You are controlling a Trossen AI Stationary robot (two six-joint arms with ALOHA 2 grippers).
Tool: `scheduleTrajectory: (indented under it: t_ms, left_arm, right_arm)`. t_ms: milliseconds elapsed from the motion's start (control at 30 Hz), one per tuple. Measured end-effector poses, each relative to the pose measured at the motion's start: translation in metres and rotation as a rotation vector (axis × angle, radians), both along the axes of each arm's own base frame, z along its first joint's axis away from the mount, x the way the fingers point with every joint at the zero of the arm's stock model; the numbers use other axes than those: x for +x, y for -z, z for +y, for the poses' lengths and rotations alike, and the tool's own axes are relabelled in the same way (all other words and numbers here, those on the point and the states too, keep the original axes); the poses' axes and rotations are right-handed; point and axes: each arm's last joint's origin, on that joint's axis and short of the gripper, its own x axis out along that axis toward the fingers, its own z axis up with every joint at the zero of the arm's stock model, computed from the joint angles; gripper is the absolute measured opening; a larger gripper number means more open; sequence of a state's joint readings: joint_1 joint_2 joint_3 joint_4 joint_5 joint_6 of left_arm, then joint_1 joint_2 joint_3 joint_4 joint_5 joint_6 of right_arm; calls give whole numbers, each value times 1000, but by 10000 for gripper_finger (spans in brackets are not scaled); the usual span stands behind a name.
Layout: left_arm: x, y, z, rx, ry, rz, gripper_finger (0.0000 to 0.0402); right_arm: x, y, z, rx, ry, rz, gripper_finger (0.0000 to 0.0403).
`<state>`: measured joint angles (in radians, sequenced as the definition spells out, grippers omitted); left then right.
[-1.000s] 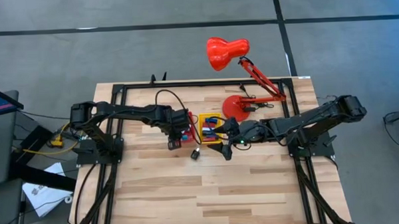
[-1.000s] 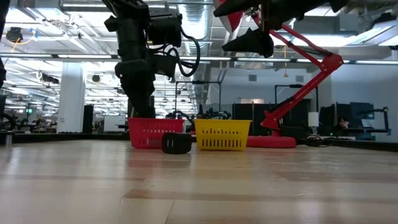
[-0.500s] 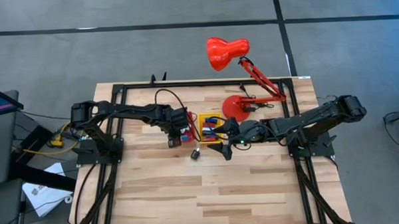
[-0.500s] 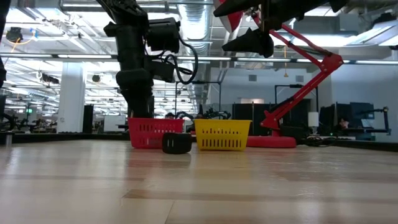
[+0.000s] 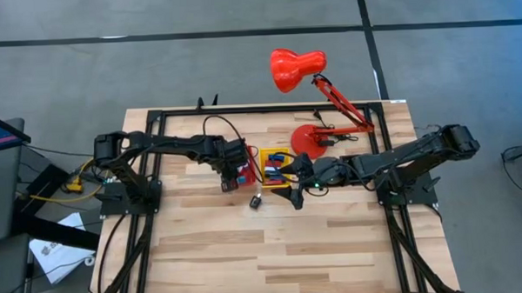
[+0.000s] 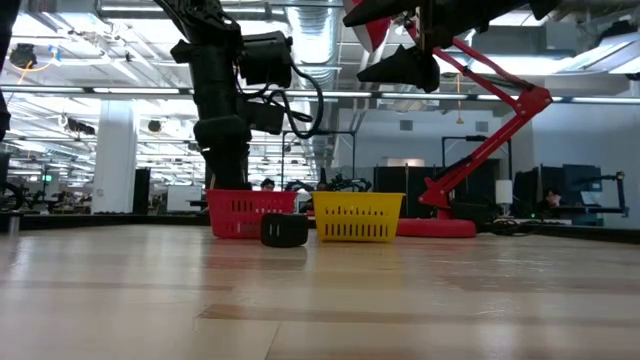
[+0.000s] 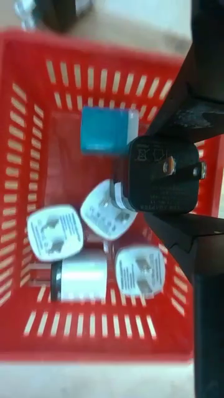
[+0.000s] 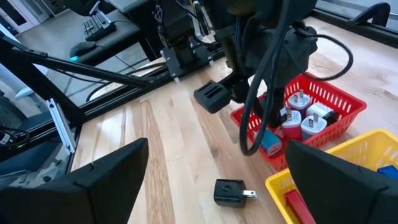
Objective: Pick & Place Office items
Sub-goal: Put the bottom black charger adapter into the red basket
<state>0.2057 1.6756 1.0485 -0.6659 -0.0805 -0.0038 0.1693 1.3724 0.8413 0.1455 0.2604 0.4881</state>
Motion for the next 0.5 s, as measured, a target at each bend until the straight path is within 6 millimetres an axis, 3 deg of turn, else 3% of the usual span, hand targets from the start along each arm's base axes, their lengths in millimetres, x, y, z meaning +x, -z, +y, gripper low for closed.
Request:
scheduleTrajectory:
  t_ms: [500]
  left_arm:
    - [-3, -8, -2, -3, 11, -23, 147]
  right_arm:
    - [0, 0, 0, -1, 1, 3, 370]
